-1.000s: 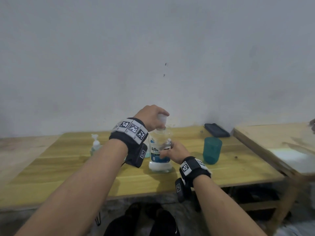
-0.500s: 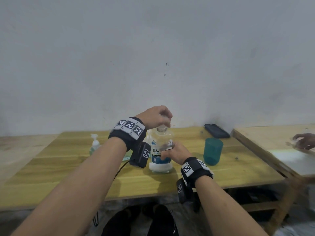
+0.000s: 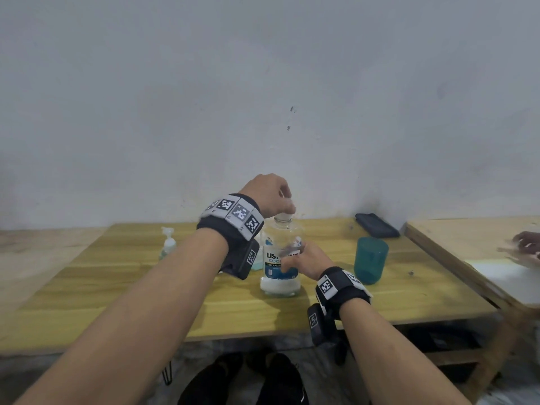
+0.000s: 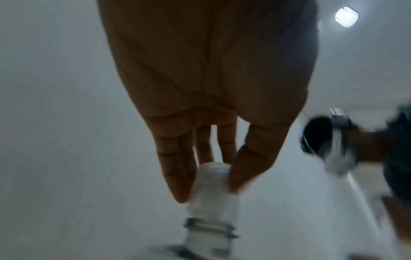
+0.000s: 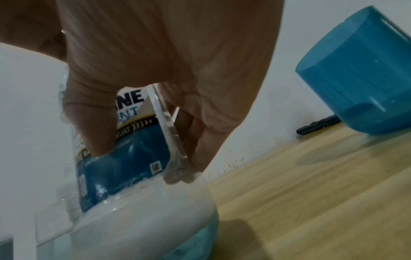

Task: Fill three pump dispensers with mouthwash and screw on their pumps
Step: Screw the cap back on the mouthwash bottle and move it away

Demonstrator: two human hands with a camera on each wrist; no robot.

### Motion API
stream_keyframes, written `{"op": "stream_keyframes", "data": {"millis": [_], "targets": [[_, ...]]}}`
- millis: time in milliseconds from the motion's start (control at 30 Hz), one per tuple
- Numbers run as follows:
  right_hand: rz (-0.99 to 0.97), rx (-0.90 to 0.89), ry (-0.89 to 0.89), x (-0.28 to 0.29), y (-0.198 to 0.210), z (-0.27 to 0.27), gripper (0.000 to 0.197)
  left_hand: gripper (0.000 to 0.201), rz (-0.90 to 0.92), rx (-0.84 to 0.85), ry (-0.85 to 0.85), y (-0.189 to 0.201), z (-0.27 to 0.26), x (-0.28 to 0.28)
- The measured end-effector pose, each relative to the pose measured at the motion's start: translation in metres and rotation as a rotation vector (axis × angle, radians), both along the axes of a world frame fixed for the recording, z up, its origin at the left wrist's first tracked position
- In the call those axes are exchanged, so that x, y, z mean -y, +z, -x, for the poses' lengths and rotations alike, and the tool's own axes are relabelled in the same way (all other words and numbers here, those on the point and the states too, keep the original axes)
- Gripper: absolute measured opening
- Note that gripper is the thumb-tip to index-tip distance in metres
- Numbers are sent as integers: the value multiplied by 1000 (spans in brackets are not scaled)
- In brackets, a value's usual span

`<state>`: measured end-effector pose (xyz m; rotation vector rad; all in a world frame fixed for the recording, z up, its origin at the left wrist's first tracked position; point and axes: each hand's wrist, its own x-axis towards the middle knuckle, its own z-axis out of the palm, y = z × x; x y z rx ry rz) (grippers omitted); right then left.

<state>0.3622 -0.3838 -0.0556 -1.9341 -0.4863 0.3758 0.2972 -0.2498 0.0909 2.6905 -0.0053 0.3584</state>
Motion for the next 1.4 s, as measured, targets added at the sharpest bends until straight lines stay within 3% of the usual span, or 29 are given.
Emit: {"op": "stream_keyframes", "data": {"millis": [33, 100, 167, 233, 300, 400, 767, 867, 1000, 1200, 1333, 1400], "targets": [[-4, -3, 3, 0, 1, 1, 27, 22, 14, -10, -43, -2, -1, -1], [-19, -6, 9, 1, 3, 2, 25, 26, 13, -37, -100, -2, 0, -3], [-12, 1, 5, 1, 3, 1, 25, 30, 36, -42, -72, -1, 1, -3], [-2, 10, 9, 0, 4, 0, 25, 48, 5, -8, 21, -3, -1, -5], [-2, 18, 15, 1, 4, 0, 22, 47, -7, 11, 61, -5, -3, -9], [-14, 20, 27, 1, 5, 2, 19, 36, 63, -31, -30, -7, -3, -14], [17, 12, 27, 3, 8, 4, 21, 47, 59, -188, -184, 6, 3, -10], [15, 20, 39, 2, 6, 2, 22, 32, 122, -161, -144, 2, 1, -13], [-4, 16, 29, 0, 5, 1, 19, 50, 105, -43, -40, -13, -7, -14], [-43, -2, 50, -1, 3, 1, 23, 39, 221, -20, -100, -22, -10, -19], [-39, 3, 58, 0, 4, 0, 23, 46, 256, -22, -86, -25, -10, -19], [-3, 10, 74, 2, 8, 1, 21, 61, 233, -7, -59, -30, -7, -18]]}}
